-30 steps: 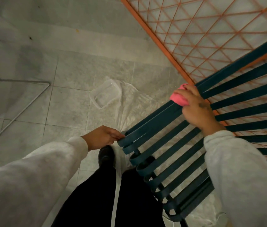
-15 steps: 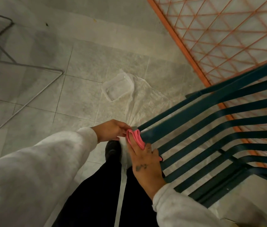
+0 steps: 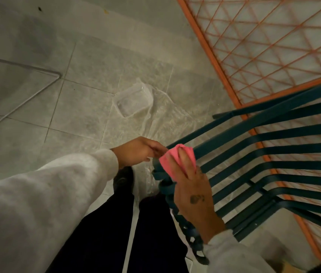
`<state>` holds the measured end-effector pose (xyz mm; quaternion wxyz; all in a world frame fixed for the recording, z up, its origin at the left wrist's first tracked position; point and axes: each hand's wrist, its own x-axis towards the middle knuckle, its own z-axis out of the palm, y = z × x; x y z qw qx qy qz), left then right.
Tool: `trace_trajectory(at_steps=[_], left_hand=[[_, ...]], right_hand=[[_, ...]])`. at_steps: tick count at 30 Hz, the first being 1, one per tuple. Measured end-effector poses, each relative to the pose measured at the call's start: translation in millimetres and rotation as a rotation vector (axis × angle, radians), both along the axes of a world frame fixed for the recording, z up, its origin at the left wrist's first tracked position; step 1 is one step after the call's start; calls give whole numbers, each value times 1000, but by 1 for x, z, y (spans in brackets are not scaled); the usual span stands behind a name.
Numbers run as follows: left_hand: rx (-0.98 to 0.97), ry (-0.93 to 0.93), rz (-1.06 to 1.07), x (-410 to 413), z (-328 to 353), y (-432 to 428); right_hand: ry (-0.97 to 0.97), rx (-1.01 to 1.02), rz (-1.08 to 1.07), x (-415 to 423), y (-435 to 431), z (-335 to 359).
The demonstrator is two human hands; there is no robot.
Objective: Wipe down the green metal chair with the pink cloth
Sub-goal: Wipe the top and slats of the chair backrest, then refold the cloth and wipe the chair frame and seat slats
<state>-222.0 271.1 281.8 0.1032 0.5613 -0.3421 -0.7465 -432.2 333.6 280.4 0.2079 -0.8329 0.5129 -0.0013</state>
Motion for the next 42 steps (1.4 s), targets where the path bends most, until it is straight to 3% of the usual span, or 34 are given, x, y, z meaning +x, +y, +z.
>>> trace_trajectory(at_steps=[3,9,16,22,26,29,32,34,39,42], left_hand=[[5,87,23,-20,5,-16],[-87,122,-85,-70,16,-56],[-208,31,-180,-115,33,-105],[-362,-52,-152,-171,63,-146],[-395,-80,71,-199,76,-167],[-251,82,291,-201,82,-177],[-231,145,352,-189,81,-191],[-236,122,339,-180,72,-203],[-306,-37,124,-167,27,-240],[-342,-109,7,-165,-2,-257]], right_hand=[[-155,45,-270,-15,-31,4],[-299,174,-499,-48,-88,8],[-370,179,-546,-82,-125,8],[-279,177,-496,-124,-173,31],[-271,309,-564,-123,-201,77],[-511,332,-627,-101,-201,100],[-678,371,-657,-88,-198,105],[-663,317,-695,-89,-198,101],[-488,-68,-970,-81,-206,68],[-529,51,-1091,-52,-222,62]])
